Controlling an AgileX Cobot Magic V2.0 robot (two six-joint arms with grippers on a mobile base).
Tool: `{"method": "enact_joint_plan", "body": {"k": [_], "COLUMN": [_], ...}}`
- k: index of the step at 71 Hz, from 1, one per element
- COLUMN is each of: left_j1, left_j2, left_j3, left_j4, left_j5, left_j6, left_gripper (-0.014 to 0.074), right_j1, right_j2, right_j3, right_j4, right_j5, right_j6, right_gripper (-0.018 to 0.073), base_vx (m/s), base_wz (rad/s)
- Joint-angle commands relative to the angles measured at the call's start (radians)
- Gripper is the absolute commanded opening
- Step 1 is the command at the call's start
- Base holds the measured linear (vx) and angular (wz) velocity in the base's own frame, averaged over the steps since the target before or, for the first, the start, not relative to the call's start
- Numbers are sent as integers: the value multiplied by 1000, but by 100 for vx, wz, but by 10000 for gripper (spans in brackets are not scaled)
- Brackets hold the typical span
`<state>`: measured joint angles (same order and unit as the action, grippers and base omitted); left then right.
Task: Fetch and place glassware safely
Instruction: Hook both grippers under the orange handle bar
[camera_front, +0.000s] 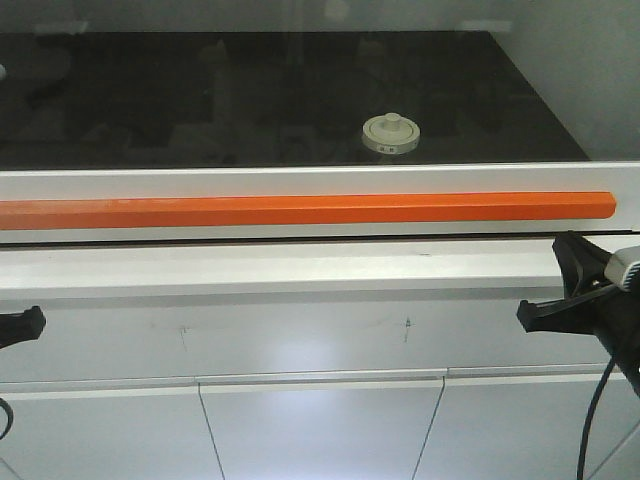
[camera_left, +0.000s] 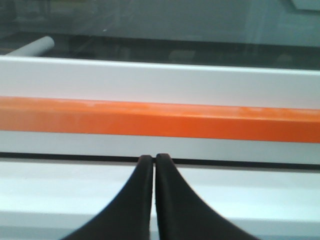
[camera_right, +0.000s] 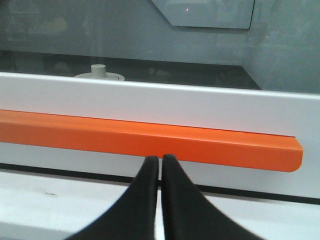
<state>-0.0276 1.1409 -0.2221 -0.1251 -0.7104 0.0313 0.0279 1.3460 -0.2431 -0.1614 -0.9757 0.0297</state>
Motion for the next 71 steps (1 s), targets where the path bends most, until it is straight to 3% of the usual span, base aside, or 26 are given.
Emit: {"method": "enact_joint_plan", "body": {"k": [1, 7, 20, 26, 35, 71], "left_j1": [19, 35, 36, 36, 36, 36], "left_j2": [17, 41, 70, 70, 70, 70], "left_j3": [-20, -20, -20, -20, -20, -20], "left_j4": [-7, 4, 163, 203, 206, 205], "left_j5": [-99, -106, -167, -196, -206, -207], "left_j6": [3, 3, 4, 4, 4, 1], "left_gripper": [-7, -7, -7, -7, -7, -7], "right_j1": [-1, -1, -1, -1, -1, -1], "right_j2": [11, 37, 114, 150, 197, 314], "right_j3": [-30, -30, -33, -50, -88, -152], "right_j4": [-8, -9, -10, -24, -62, -44], "right_j5": [-101, -127, -162, -178, -191, -205], "right_j6": [-3, -7, -22, -30, -30, -40], "right_gripper": [-3, -3, -3, -3, -3, -3], "base_vx": [0, 0, 0, 0, 0, 0], "base_wz": [0, 0, 0, 0, 0, 0]}}
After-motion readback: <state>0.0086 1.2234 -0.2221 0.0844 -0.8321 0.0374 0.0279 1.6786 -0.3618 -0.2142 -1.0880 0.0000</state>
